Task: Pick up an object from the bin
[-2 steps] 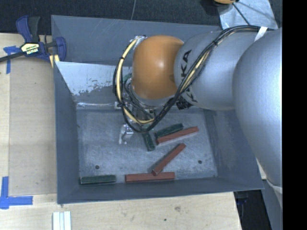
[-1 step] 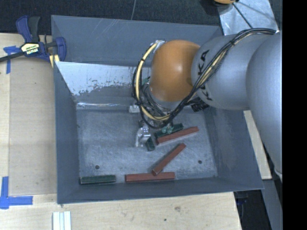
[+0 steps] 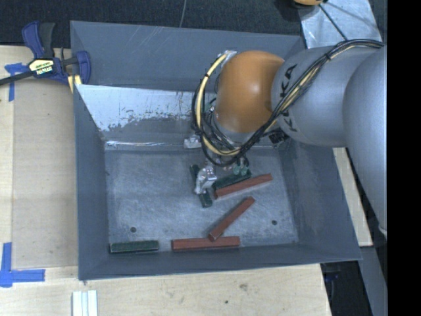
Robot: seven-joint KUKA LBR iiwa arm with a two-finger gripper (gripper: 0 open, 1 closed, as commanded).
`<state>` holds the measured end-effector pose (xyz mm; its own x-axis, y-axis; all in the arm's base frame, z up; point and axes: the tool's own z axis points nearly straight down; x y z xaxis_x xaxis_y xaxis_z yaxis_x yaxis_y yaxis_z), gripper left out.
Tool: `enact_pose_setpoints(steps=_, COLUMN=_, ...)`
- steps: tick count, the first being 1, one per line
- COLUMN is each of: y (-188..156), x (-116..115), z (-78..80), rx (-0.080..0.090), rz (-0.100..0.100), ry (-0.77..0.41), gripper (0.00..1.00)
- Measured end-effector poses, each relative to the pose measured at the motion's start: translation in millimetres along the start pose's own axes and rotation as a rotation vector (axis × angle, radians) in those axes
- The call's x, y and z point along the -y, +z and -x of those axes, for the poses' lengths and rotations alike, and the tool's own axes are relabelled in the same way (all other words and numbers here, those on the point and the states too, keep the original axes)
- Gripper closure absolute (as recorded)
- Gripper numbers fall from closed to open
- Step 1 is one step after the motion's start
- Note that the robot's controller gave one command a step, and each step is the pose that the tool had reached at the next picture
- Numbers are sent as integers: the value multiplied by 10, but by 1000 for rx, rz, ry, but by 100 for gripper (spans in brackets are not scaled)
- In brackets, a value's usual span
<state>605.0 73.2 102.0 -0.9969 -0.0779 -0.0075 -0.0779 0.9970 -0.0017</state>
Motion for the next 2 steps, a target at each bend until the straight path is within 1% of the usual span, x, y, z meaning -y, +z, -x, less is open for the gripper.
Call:
enact_pose_setpoints(steps=1, y=84, x=361, z=-203, rx=-5, rz=3, ry=-35, gripper=0)
enact_pose_setpoints(steps=2, y=222, x=538, z=-8, rx=27, rz=2, ry=33, gripper=100)
